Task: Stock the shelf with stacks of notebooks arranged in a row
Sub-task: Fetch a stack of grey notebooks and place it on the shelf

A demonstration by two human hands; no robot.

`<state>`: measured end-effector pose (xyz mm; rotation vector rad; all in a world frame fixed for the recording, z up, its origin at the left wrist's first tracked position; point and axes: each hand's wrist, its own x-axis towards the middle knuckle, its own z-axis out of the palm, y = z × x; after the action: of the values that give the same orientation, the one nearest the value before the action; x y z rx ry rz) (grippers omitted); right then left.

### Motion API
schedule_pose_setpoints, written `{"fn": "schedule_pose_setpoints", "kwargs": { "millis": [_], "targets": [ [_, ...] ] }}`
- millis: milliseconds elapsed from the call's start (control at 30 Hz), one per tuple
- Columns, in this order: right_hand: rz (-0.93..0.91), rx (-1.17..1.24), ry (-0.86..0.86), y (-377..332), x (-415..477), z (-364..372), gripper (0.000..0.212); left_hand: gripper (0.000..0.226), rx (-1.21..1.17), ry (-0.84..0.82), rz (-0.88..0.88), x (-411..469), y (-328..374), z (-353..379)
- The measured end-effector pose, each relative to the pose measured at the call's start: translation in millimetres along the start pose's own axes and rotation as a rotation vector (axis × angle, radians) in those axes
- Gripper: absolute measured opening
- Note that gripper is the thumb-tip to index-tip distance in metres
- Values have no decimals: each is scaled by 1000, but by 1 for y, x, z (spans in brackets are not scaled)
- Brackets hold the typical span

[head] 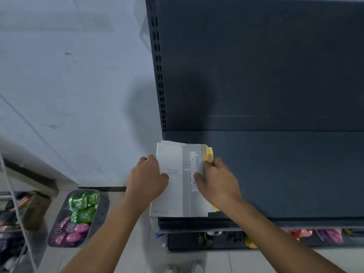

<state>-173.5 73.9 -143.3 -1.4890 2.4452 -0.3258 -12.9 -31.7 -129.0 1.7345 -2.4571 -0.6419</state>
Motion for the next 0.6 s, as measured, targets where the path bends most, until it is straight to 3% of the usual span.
{"fn": "schedule_pose_setpoints", "kwargs": {
  "millis": [367,600],
  "targets": [
    [-83,-17,5,-7,-9,9,33,25,-78,-4,-82,3,-11,-6],
    [45,122,-28,-7,-9,7,27,22,-131,1,-96,0,-9,-6]
  ]
}}
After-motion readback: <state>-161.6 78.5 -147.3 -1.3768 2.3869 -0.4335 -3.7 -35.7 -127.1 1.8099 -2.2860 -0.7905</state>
